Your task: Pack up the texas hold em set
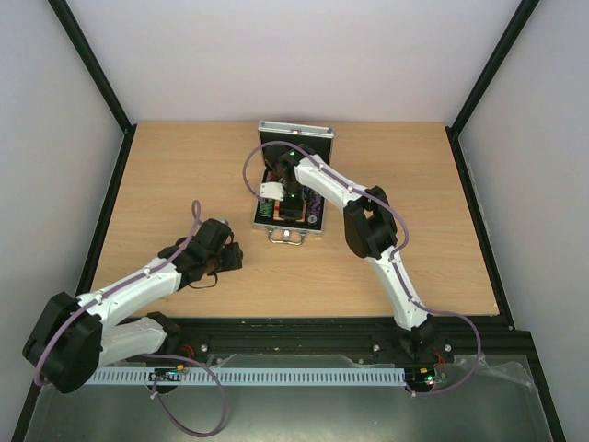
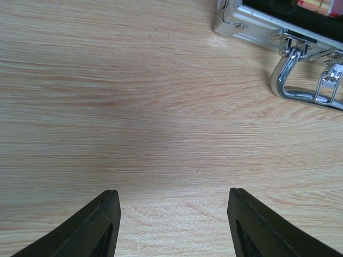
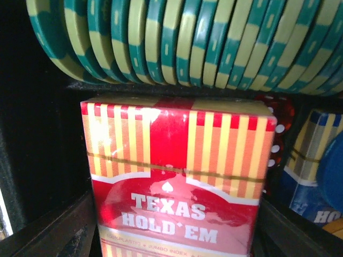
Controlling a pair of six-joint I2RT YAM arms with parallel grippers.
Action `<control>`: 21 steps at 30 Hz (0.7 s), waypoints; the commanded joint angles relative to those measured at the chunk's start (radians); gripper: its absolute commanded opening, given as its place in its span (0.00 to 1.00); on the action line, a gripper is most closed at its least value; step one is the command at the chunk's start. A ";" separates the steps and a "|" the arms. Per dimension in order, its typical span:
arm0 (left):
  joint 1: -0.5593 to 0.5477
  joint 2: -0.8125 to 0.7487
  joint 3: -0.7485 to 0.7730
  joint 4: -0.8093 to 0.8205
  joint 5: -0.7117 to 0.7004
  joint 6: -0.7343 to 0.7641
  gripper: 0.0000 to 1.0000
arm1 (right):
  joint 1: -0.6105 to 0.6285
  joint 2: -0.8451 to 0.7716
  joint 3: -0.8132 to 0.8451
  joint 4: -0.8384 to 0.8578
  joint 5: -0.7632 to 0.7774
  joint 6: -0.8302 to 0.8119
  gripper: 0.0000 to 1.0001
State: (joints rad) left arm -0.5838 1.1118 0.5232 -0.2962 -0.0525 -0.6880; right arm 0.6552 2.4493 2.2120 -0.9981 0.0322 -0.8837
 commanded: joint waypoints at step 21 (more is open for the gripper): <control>0.003 0.008 -0.035 0.035 0.018 0.002 0.57 | 0.003 0.003 0.038 -0.184 -0.114 0.047 0.79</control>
State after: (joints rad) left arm -0.5838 1.1255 0.5053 -0.2718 -0.0418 -0.6884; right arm 0.6544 2.4500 2.2196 -1.0466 -0.0242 -0.8299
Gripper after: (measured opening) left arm 0.573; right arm 0.789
